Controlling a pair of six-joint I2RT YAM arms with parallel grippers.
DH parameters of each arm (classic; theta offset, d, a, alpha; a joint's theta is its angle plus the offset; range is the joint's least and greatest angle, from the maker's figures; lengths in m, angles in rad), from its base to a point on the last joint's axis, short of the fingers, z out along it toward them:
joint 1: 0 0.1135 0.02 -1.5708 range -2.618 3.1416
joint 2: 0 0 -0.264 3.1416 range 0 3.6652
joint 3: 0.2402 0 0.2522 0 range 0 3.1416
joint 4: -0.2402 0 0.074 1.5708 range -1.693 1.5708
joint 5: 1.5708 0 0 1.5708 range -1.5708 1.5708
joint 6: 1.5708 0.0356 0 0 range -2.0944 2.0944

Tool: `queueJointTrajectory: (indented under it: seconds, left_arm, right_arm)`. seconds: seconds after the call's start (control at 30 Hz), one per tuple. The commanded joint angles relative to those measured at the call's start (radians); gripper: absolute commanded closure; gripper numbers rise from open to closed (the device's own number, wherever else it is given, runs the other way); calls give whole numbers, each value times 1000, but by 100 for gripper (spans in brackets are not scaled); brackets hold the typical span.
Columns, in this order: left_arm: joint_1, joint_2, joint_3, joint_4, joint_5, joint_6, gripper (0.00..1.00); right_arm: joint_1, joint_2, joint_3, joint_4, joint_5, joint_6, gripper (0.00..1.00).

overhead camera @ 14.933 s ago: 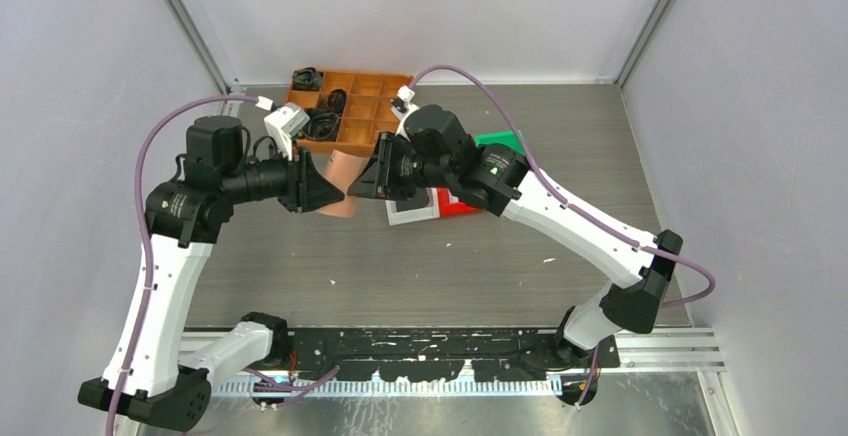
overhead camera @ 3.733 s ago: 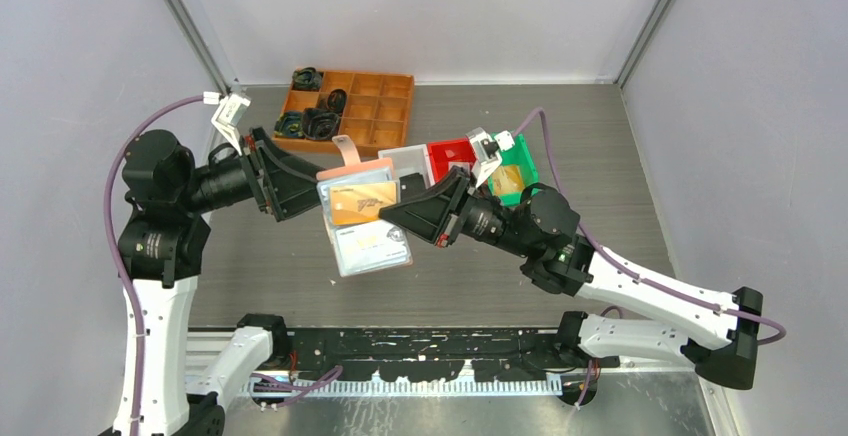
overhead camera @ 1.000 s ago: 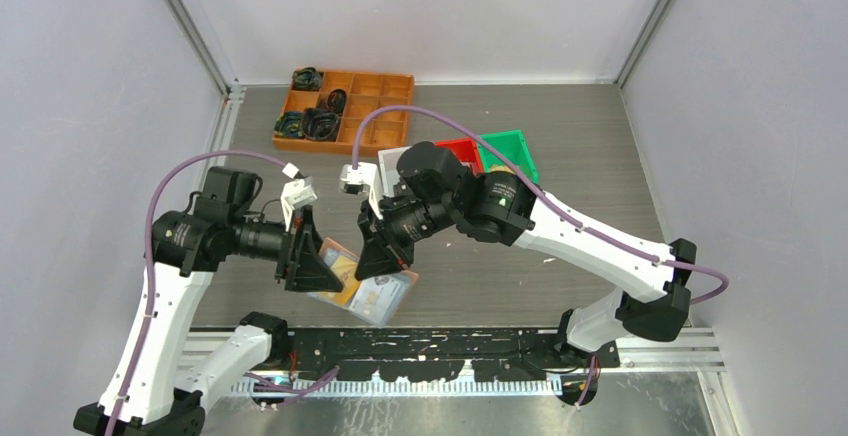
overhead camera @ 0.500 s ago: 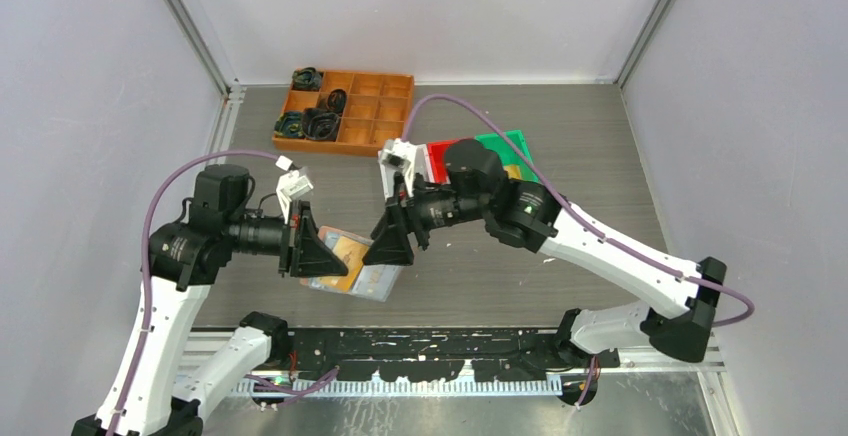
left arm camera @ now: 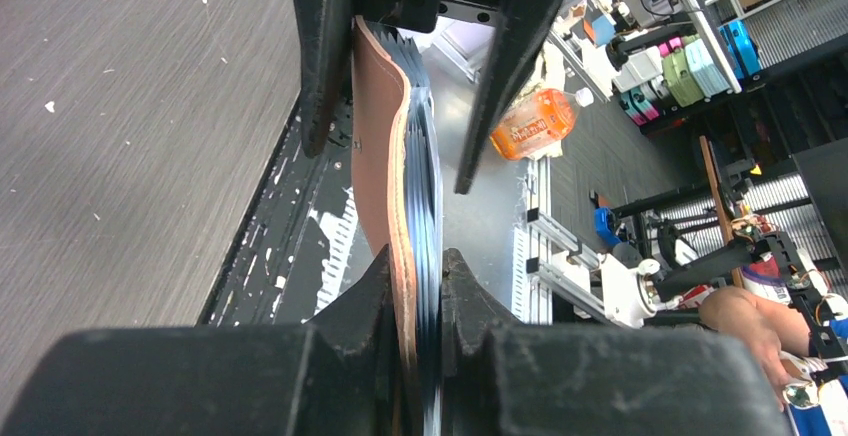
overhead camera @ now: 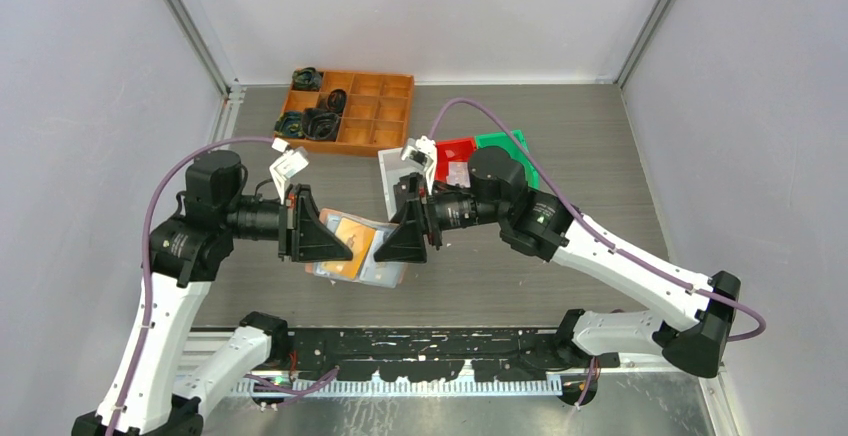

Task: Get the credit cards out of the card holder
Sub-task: Remove the credit card from the card holder.

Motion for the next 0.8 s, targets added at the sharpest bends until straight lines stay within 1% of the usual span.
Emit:
queueJointTrajectory:
  seconds: [0.0,0.1,0.17,0.2,0.23,0.27,0.3,0.33,0.47,0.57,0.77]
  left_arm:
    - [5,-7,66,75,68,-19,100]
    - [4,-14,67,59,33,15,99]
    - [4,-18,66,33,-6,52,88]
    - [4,-19,64,17,-21,82,77]
    - [5,-21,59,1,-30,105,65]
    - [5,-22,54,-15,-38,129,59]
    - [4,-21,46,-28,-42,145,53]
    - [4,-21,35,-37,-43,155,51]
    - [4,-11,10,-51,-30,182,49]
    - [4,-5,-13,-53,-16,192,46]
    - [4,7,-32,-51,3,192,45]
  right_arm:
    - [-19,-29,39,41,-74,12,43]
    - [-20,-26,41,50,-97,31,71]
    - [-20,-28,51,35,-93,37,90]
    - [-20,-28,61,15,-87,31,97]
    - [-20,-28,75,-14,-82,21,99]
    - [-20,-26,95,-50,-77,3,99]
    - [-20,-23,117,-93,-68,-17,99]
    - [-20,-17,139,-132,-66,-36,99]
    - [-15,11,231,-294,-41,-125,99]
    - [21,49,301,-406,2,-191,99]
    - [90,151,429,-551,126,-263,99]
